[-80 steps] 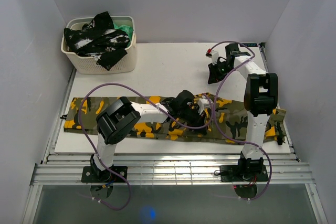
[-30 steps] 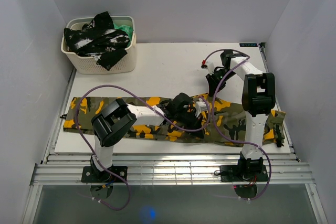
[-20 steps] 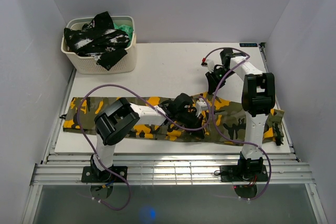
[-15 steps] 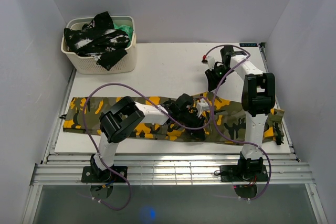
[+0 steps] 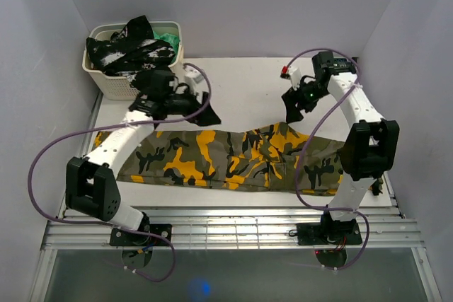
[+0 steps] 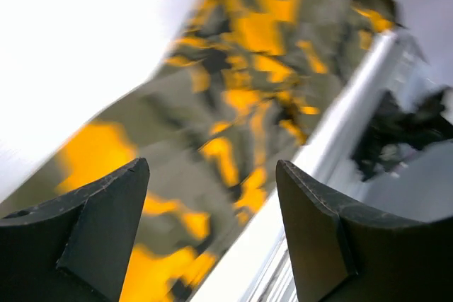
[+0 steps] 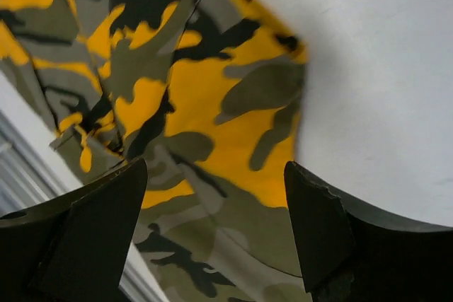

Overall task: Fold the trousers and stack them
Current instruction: Fold the trousers

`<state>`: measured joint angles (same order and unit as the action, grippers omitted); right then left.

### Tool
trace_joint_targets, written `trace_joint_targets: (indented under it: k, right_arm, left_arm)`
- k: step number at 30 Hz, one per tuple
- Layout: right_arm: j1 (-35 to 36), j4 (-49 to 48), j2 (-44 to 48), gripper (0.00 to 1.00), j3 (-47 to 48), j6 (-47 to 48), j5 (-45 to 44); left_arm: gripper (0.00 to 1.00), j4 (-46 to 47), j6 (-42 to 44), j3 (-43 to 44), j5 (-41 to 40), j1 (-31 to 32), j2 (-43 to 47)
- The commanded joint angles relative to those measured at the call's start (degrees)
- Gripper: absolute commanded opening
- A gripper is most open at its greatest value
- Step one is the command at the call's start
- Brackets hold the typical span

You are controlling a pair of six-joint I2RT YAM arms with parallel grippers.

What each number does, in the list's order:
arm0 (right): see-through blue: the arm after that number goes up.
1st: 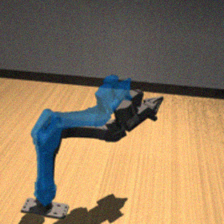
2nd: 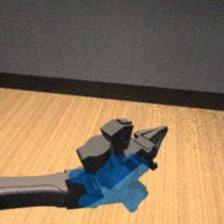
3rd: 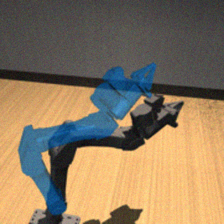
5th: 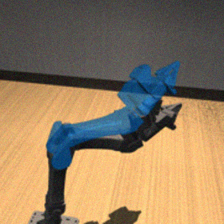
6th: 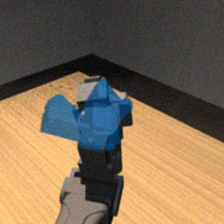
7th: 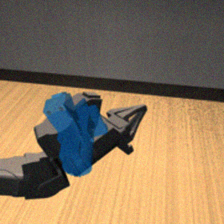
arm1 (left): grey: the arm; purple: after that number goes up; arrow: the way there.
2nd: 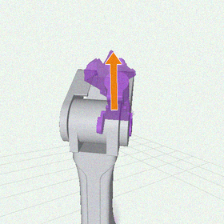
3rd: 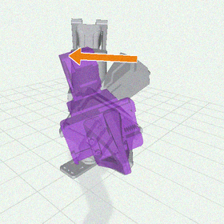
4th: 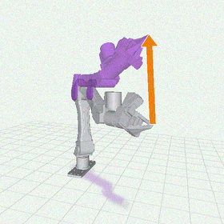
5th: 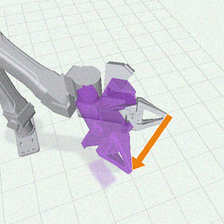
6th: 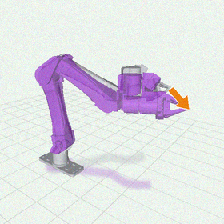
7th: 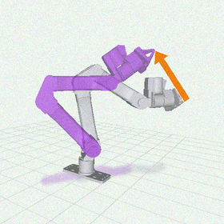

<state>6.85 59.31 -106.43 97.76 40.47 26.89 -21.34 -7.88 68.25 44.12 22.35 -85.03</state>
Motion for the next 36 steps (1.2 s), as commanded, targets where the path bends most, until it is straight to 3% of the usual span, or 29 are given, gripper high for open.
trace_joint_targets:
  k: [1, 3, 4, 7, 12, 16, 22, 27, 30, 36]
  right_arm:
    - [1.0, 7.9, -0.3, 0.83, -11.7, 5.8, -0.3]
    - [0.7, 2.5, 0.0, 0.8, -19.9, 6.6, -7.2]
    - [0.3, -0.2, 0.0, 0.79, -22.5, 6.7, -9.6]
    - [-2.9, -7.4, -2.6, 0.73, -27.0, 7.8, -16.8]
    - [-10.8, -10.1, -8.2, 0.65, -20.7, 9.0, -23.4]
    - [-8.8, -5.8, -7.0, 0.63, -11.7, 9.4, -21.4]
    - [8.0, -0.7, -1.0, 0.68, -0.6, 0.0, -7.6]
    - [21.9, -10.5, 1.1, 0.7, 1.3, -9.7, -0.7]
    - [28.7, -13.0, -2.4, 0.69, 3.8, -12.5, -0.4]
    - [39.4, -22.5, -6.3, 0.53, -0.5, -14.1, -4.2]
  left_arm:
    - [0.83, -26.2, 13.2, 2.6, -6.1, -13.1, -0.5]
    - [0.83, -29.6, 17.9, 2.6, -6.2, -20.4, -0.3]
    - [0.83, -32.3, 19.7, 2.6, -6.3, -27.8, 0.2]
    - [0.82, -34.9, 26.0, 1.6, -6.9, -39.0, 1.6]
    - [0.78, -38.9, 34.1, 1.9, -6.7, -51.9, 1.2]
    - [0.74, -41.6, 38.4, 2.9, -5.0, -60.8, -1.6]
    - [0.72, -42.1, 40.7, 3.4, -4.7, -64.7, -5.0]
    - [0.7, -42.2, 39.9, 3.7, -3.3, -66.7, -7.3]
    - [0.67, -41.9, 38.4, 2.8, -2.7, -67.5, -9.0]
    - [0.66, -40.3, 37.3, 2.0, -2.5, -67.6, -10.1]
